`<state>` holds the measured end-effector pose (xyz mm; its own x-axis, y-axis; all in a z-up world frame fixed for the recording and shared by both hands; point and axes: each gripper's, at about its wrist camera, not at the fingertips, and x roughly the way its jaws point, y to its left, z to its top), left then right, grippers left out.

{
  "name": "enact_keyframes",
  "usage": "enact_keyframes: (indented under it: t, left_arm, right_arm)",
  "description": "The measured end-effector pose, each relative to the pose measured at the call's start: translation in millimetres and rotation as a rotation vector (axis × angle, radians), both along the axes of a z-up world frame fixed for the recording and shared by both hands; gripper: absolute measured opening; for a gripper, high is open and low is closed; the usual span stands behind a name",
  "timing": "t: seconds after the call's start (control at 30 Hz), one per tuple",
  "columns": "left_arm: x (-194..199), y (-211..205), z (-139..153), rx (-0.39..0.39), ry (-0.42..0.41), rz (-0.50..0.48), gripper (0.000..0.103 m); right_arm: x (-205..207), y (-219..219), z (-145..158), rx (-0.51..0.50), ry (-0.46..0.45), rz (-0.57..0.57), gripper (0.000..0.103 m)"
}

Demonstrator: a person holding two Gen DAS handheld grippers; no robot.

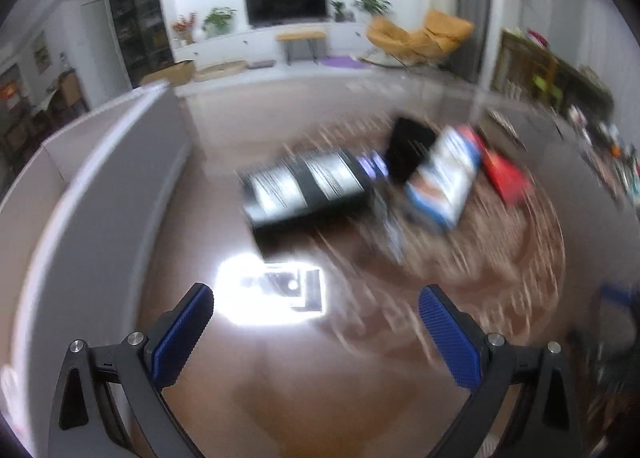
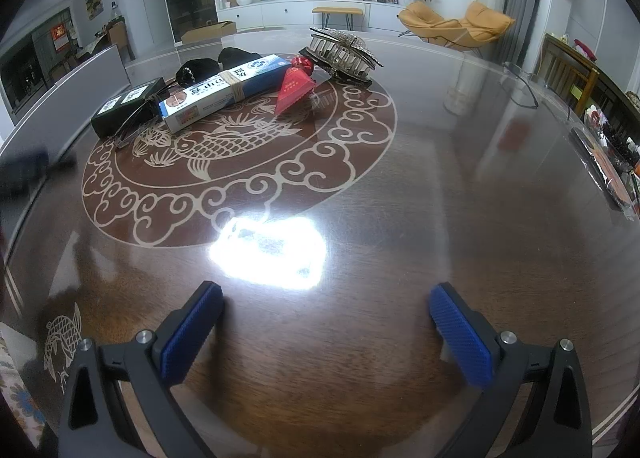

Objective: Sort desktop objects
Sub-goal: 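Reach the left tool to the black box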

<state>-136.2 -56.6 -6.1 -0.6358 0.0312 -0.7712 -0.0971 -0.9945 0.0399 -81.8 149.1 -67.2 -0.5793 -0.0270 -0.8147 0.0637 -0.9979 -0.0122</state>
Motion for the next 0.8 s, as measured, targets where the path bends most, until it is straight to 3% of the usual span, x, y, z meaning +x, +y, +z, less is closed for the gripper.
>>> enact_keyframes:
  t: [0.17, 0.27, 0.5, 0.7, 0.73, 0.77, 0.8]
  left_arm:
    - [-65, -5, -12, -0.097, -0.176, -0.076, 0.103]
    - [-82, 8, -23, -0.196, -0.193, -0.155, 0.103]
    - [-111, 39, -34, -0.305, -0.163, -0.283, 0.103]
    - [-131, 26, -39, -0.186, -0.199, -0.23, 0.102]
    - [-128, 25, -37, -0.188, -0.183, -0.229, 0.092]
    - [-123, 23, -34, -0.193, -0.159, -0.224, 0.076]
    - [-120, 21, -33, -0.196, -0.153, -0.217, 0.071]
  right_arm:
    - [0, 0, 1, -0.001, 0.0, -0.005, 0.103]
    - [1, 2, 1, -0.009, 0.004, -0.016, 0.103]
    - [0, 1, 1, -0.004, 0.002, -0.018, 0.103]
    - [1, 0, 1, -0.001, 0.002, -0.018, 0.103]
    - [1, 0, 1, -0.001, 0.001, -0.02, 0.103]
    - [1, 0, 1, -0.001, 0.002, -0.022, 0.103]
    - [1, 0, 0, -0.001, 0.002, -0.024, 0.103]
